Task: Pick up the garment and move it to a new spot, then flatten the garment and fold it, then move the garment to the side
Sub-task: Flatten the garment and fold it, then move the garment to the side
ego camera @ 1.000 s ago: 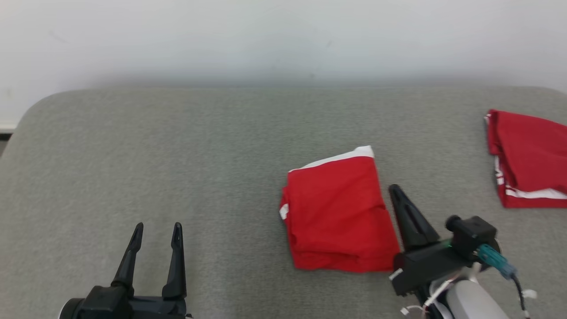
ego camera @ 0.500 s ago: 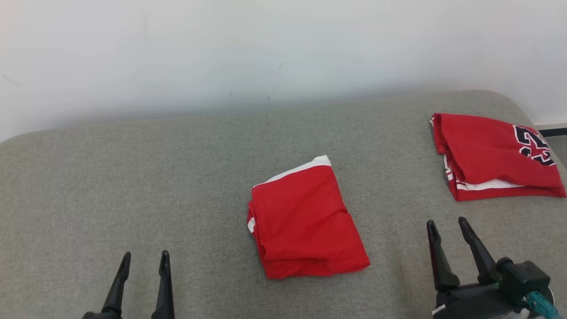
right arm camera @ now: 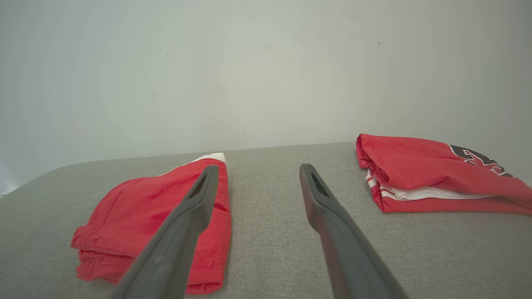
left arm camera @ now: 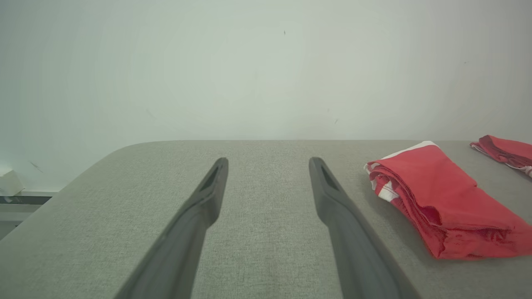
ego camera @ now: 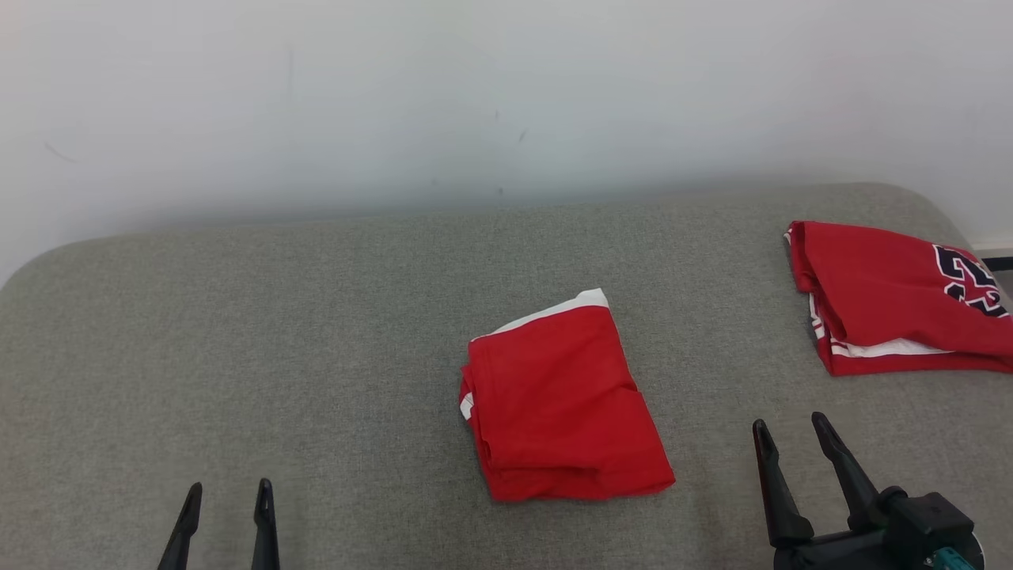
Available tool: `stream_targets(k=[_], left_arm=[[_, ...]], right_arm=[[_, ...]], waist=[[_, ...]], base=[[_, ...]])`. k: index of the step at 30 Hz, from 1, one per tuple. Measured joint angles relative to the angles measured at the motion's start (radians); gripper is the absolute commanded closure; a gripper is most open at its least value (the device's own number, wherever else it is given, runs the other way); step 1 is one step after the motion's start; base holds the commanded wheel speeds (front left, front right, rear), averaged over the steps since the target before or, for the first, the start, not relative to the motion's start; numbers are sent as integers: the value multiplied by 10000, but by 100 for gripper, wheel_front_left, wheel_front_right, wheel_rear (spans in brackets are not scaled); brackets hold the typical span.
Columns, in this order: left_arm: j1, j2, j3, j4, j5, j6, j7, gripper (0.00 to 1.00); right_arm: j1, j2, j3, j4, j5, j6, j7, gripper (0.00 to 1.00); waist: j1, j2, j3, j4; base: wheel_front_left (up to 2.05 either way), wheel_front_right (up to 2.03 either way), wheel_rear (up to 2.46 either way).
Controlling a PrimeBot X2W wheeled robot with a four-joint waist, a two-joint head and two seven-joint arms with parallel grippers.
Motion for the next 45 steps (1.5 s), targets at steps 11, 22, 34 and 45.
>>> stream_targets(k=[11,22,34,45], left_arm=[[240,96,148,-128,-79,-38,0,0],[233,96,58,-81,-94,-73,0,0],[-21,54,-362,36,-42,-84,0,0],[-876,-27,-861,328,-21,-130,0,0]], right_arm=[[-77,-104,280,117,56,0,0,0],[-78,-102,284,326,88,0,0,0],[-2146,-322,1026,1749,146,0,355,0],[-4631,-686,1975,5436,598,0,748,0]], waist=[[0,0,-78,247],[0,0,-86,296],[2,1,207,756],[3,1,848,1553]], base=[[0,0,0],[0,0,0],[0,0,0],[0,0,0]])
